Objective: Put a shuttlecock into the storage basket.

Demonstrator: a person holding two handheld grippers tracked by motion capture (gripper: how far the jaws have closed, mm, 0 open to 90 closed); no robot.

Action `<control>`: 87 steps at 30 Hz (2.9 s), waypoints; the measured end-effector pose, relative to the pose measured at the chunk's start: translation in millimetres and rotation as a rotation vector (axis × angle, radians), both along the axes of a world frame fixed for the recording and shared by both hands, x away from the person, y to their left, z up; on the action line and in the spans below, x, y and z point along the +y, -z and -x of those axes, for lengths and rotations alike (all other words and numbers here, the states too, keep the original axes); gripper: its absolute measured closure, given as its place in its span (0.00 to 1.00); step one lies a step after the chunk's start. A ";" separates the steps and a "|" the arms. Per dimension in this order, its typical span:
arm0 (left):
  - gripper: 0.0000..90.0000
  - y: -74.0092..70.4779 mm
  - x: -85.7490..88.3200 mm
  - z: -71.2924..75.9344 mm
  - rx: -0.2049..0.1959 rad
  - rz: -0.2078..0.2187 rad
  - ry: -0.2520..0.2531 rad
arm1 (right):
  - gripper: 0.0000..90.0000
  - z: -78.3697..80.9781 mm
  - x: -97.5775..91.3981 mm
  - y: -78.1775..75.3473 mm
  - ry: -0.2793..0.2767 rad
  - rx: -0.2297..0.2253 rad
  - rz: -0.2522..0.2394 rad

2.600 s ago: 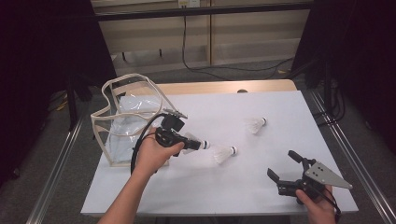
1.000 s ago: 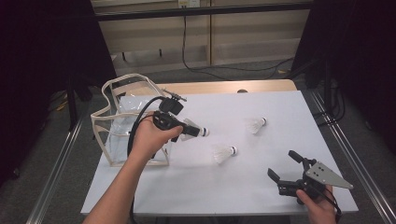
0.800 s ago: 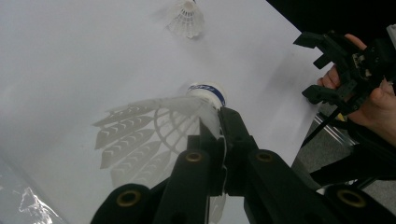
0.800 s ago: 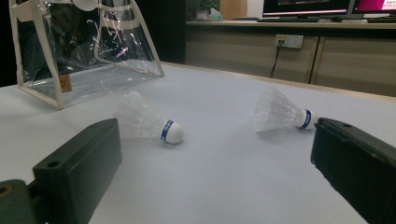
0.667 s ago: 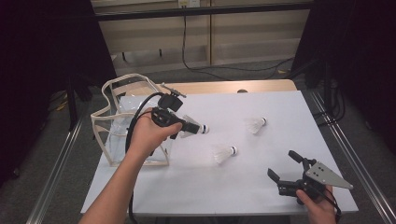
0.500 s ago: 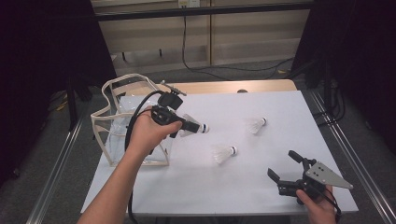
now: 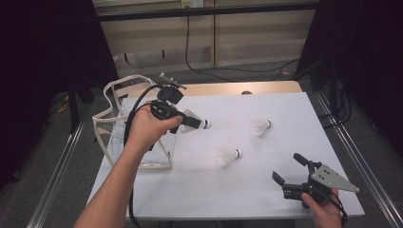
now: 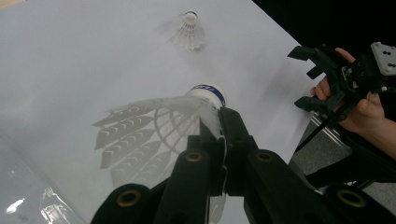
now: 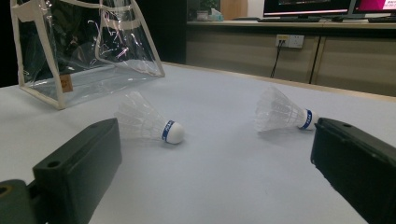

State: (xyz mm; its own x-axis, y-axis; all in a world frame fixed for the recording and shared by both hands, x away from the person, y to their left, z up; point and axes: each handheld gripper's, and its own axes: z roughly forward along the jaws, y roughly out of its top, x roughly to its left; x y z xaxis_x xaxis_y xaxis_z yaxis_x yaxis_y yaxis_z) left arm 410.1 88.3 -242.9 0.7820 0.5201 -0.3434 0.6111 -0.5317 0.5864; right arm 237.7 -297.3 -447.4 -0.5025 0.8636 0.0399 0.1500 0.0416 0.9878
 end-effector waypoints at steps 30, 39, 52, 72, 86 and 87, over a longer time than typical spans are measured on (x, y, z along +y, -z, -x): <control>1.00 -13.5 4.1 -15.3 -0.002 -0.011 -0.031 | 0.02 0.2 -0.9 -0.4 0.001 -0.004 0.001; 1.00 -18.6 5.6 -18.3 -0.010 -0.015 -0.045 | 0.02 0.4 -1.3 -0.5 0.002 -0.003 0.000; 1.00 -25.7 10.7 -25.2 -0.018 -0.030 -0.067 | 0.02 0.7 -1.6 -0.7 0.001 -0.001 -0.002; 1.00 -36.2 20.0 -35.2 -0.030 -0.038 -0.119 | 0.02 0.8 -1.7 -0.7 0.001 -0.002 -0.003; 1.00 -39.6 28.1 -40.5 -0.028 -0.039 -0.144 | 0.02 0.7 -1.9 -0.7 0.002 -0.002 -0.002; 1.00 -39.7 28.6 -40.9 -0.027 -0.039 -0.145 | 0.02 0.7 -2.0 -0.7 0.001 -0.002 -0.002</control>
